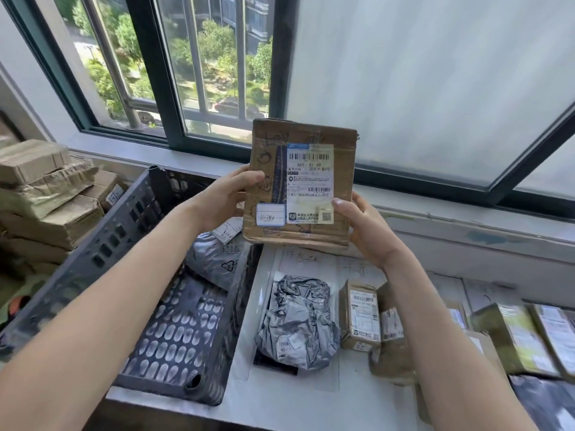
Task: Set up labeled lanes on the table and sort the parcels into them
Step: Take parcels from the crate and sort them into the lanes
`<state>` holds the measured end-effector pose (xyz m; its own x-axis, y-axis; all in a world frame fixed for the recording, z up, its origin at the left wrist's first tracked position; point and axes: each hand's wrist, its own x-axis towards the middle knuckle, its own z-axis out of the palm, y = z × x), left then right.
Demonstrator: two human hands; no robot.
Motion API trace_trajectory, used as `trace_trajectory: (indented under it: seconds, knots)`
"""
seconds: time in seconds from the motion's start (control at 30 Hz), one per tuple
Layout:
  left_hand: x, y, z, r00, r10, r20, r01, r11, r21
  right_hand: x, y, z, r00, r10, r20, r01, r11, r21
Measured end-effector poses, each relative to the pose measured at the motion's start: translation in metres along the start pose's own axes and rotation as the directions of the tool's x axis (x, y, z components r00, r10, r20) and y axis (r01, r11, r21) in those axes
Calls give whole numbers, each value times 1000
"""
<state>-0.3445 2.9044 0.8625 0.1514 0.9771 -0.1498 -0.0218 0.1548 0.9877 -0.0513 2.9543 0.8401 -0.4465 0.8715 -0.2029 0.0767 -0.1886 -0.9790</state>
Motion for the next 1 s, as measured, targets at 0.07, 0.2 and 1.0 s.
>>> trace_trajectory:
  seconds: [0.07, 0.2, 1.0]
  knots:
    - [11, -1, 10, 1000, 14, 10, -14, 1000, -2, -4, -1, -11, 1000, -5, -29, 5, 1000, 2]
    - [27, -4, 34, 1000, 14, 26, -15, 999, 29, -15, 5, -32, 997, 4, -76, -2, 1000, 29]
    - [79, -49, 230, 978, -116, 173, 131, 988, -78, -133, 60, -188, 964, 42, -262, -37, 999, 26]
